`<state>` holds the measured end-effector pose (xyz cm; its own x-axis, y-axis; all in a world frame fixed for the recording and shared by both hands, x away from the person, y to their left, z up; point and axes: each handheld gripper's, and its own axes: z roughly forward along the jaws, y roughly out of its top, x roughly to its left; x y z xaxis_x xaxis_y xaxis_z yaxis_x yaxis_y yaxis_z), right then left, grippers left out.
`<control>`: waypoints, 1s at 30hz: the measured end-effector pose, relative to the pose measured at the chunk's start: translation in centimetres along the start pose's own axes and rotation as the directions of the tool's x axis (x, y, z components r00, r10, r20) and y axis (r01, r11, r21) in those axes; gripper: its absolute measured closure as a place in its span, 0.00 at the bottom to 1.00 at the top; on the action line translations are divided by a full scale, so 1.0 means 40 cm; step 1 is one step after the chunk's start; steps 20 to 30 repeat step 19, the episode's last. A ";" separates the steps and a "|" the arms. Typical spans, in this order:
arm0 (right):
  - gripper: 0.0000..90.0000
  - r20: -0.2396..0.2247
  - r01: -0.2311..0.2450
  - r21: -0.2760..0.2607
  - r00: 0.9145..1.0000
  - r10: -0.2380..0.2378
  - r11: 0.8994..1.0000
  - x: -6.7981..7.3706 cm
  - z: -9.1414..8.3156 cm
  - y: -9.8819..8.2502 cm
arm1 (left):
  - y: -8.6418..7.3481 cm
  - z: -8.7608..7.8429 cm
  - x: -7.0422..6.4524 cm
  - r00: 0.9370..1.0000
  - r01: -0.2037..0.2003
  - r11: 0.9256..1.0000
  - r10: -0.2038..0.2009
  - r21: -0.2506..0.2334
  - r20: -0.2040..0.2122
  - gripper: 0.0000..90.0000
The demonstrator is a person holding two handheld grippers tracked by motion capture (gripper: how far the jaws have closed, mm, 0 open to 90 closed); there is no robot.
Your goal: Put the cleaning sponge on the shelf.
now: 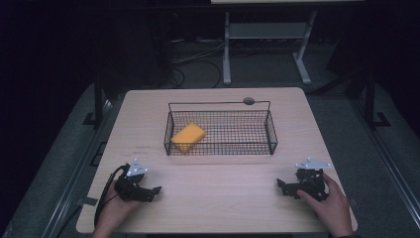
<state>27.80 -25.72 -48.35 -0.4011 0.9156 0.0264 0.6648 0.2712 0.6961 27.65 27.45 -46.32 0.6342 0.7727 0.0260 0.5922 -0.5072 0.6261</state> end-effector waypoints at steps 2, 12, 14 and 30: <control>0.00 0.000 0.000 0.000 1.000 0.000 1.000 0.000 0.000 0.000 | -0.005 0.000 0.001 1.000 0.009 1.000 -0.009 -0.012 0.005 0.14; 0.00 0.000 0.000 0.000 1.000 0.000 1.000 0.000 0.000 0.000 | -0.043 0.004 0.006 1.000 0.013 0.991 -0.011 -0.136 0.016 0.14; 0.00 0.000 0.000 0.000 1.000 0.000 1.000 0.000 0.000 0.000 | -0.043 0.003 0.006 1.000 0.013 0.991 -0.011 -0.136 0.014 0.14; 0.00 0.000 -0.001 0.000 1.000 0.001 1.000 0.000 0.000 0.000 | -0.043 0.003 0.006 1.000 0.014 0.991 -0.013 -0.136 0.014 0.14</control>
